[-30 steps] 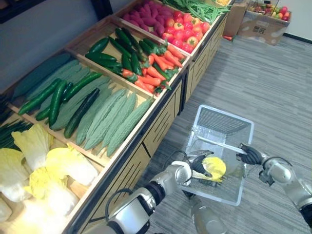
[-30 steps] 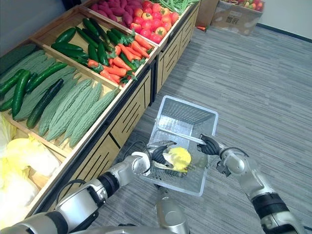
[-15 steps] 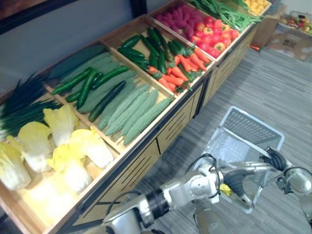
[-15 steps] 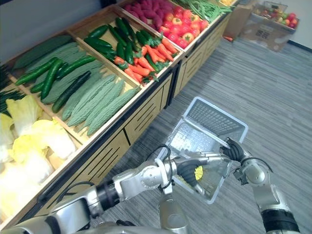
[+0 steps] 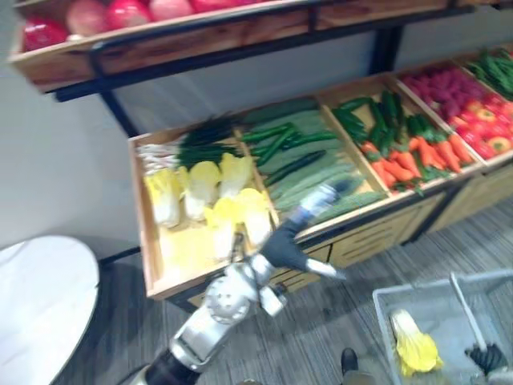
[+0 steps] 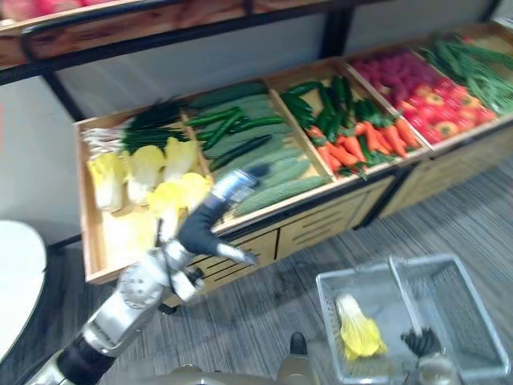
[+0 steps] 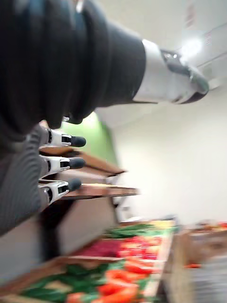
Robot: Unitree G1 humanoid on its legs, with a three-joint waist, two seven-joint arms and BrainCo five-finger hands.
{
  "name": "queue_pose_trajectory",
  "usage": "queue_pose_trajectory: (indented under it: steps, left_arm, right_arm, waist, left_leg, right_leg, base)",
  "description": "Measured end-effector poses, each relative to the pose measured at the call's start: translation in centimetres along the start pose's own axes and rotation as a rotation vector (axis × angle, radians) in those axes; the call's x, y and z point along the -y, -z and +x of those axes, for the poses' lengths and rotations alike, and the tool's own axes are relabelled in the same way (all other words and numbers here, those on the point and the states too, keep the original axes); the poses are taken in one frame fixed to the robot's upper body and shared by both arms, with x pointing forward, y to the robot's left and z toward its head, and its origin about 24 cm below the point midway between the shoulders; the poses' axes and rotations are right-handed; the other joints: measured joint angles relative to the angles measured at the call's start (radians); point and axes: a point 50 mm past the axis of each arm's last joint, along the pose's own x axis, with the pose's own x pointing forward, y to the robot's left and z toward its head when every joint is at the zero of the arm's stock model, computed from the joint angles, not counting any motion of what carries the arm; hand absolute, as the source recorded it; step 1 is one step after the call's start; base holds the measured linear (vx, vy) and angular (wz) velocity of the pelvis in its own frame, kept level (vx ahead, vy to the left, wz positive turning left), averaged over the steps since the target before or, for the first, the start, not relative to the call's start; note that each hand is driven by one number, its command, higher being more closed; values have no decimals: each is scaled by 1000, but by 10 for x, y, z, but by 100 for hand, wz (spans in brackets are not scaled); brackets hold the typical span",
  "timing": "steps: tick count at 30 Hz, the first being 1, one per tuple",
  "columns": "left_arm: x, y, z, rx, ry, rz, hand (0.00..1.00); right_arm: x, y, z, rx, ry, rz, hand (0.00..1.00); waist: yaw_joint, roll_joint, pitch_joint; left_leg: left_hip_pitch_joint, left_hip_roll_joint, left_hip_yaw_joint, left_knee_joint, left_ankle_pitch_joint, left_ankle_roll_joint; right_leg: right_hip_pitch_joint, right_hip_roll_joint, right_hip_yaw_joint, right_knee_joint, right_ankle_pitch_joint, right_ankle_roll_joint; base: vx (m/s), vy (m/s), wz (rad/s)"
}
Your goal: Pick vegetable in the basket
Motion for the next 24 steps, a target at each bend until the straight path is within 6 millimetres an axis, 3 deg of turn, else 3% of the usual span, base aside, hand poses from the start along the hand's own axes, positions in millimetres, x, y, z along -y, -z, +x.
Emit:
queue_pose_trajectory:
  steps: [3, 4, 6, 10, 12, 13, 19, 22, 24]
  left_arm:
    - [-47, -1, -27, -40, -373, 161, 0]
    - [-54, -1, -34, -53, -440, 185, 0]
    - [-82, 8, -66, -152, -691, 294, 0]
    - [-111, 29, -109, -378, -941, 480, 0]
    - [-121, 51, -143, -580, -1043, 570, 0]
    - [-122, 57, -153, -633, -1066, 575, 0]
    - [-108, 97, -263, -1178, -1256, 549, 0]
    - [-76, 111, -316, -1460, -1307, 408, 0]
    - [-44, 120, -343, -1643, -1209, 266, 0]
  right_arm:
    - [-20, 38, -9, -149, -4, 105, 100]
    - [-20, 42, -11, -165, -1, 109, 100]
    - [-32, 58, -18, -229, -10, 146, 100]
    - [-62, 69, -28, -284, -65, 195, 100]
    - [-78, 70, -32, -289, -105, 184, 100]
    - [-81, 70, -33, -289, -110, 185, 100]
    - [-89, 75, -41, -283, -120, 150, 100]
    - [-89, 75, -40, -285, -111, 148, 100]
    - [-90, 72, -39, -281, -112, 150, 100]
  waist:
    - [24, -14, -7]
    - [25, -16, -8]
    - [33, -35, -19]
    - [35, -75, -44]
    - [29, -99, -60]
    - [28, -102, -62]
    - [19, -87, -105]
    - [19, -83, -113]
    - [17, -79, -113]
  left_leg:
    - [-2, -37, -82, -75, 56, 5]
    - [-4, -43, -97, -86, 65, 7]
    - [-7, -55, -145, -131, 102, 9]
    - [-11, -56, -188, -180, 145, 9]
    - [6, -55, -207, -198, 159, 6]
    - [8, -55, -209, -199, 159, 6]
    - [23, -61, -230, -236, 162, 2]
    - [37, -62, -230, -270, 180, -5]
    - [42, -61, -230, -285, 190, -9]
  right_leg:
    - [29, -18, -73, -22, -8, -8]
    - [35, -22, -90, -27, -8, -8]
    - [48, -27, -139, -39, -8, -9]
    - [55, -21, -185, -47, -11, -13]
    - [74, -20, -211, -51, -15, -19]
    - [82, -19, -215, -52, -18, -23]
    - [101, -25, -250, -69, -36, -27]
    - [106, -20, -251, -85, -36, -27]
    - [103, -13, -249, -94, -35, -27]
  base:
    - [13, -48, 72]
    - [18, -31, 67]
    - [24, -34, 61]
    - [12, -59, 39]
    - [4, -39, 24]
    - [-8, -18, 12]
    - [3, -5, 10]
    - [28, -12, 1]
    - [85, -25, 0]
